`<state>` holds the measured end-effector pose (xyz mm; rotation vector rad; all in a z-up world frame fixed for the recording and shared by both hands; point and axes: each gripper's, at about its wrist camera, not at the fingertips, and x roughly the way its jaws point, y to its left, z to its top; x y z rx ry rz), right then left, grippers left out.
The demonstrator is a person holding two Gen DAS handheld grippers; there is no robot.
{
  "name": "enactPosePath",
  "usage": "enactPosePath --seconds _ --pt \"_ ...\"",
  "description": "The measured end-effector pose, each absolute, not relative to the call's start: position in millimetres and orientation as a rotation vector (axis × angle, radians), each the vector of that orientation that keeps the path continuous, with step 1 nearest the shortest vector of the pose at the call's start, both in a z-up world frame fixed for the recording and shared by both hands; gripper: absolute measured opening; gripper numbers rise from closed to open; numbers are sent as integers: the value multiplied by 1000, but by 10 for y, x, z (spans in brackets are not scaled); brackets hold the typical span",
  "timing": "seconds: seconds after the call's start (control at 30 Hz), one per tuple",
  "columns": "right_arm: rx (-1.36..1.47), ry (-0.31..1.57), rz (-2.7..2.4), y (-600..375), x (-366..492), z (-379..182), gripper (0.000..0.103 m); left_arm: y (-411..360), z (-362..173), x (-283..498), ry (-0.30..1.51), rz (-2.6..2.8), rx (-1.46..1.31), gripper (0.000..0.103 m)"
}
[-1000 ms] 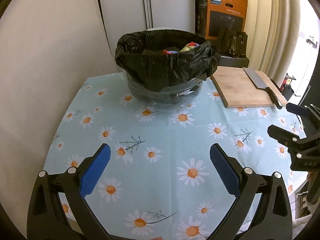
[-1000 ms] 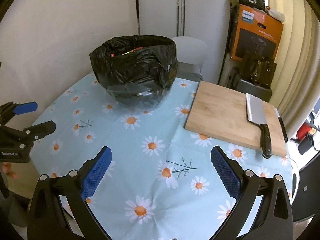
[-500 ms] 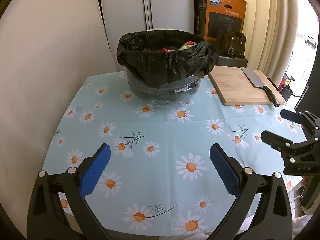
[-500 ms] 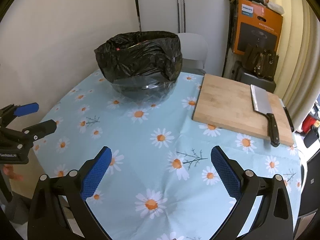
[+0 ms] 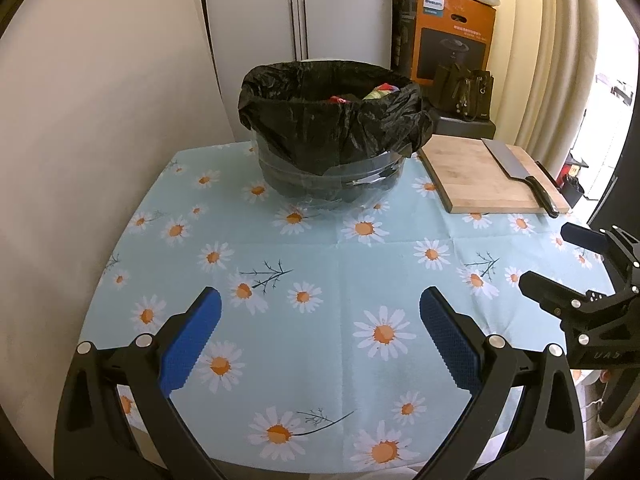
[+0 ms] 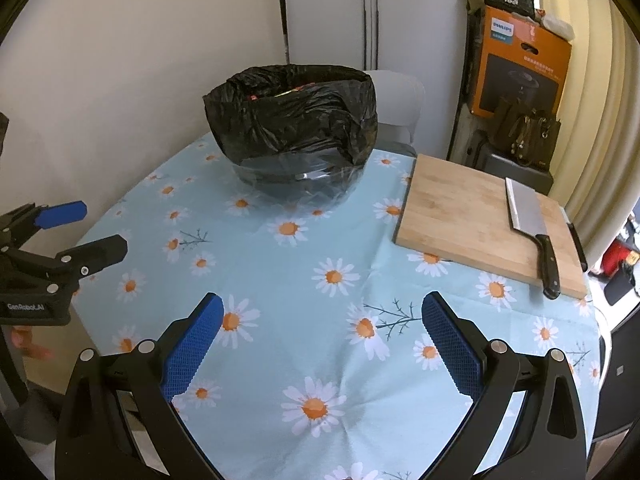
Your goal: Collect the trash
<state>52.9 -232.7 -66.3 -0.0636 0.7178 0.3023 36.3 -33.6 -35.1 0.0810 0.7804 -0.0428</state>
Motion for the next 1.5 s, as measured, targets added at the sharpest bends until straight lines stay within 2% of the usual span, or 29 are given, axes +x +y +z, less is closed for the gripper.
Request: enactPosePath --seconds 1.5 --pt "-97 734 324 -2300 542 -736 95 -470 -548 365 809 -48 121 97"
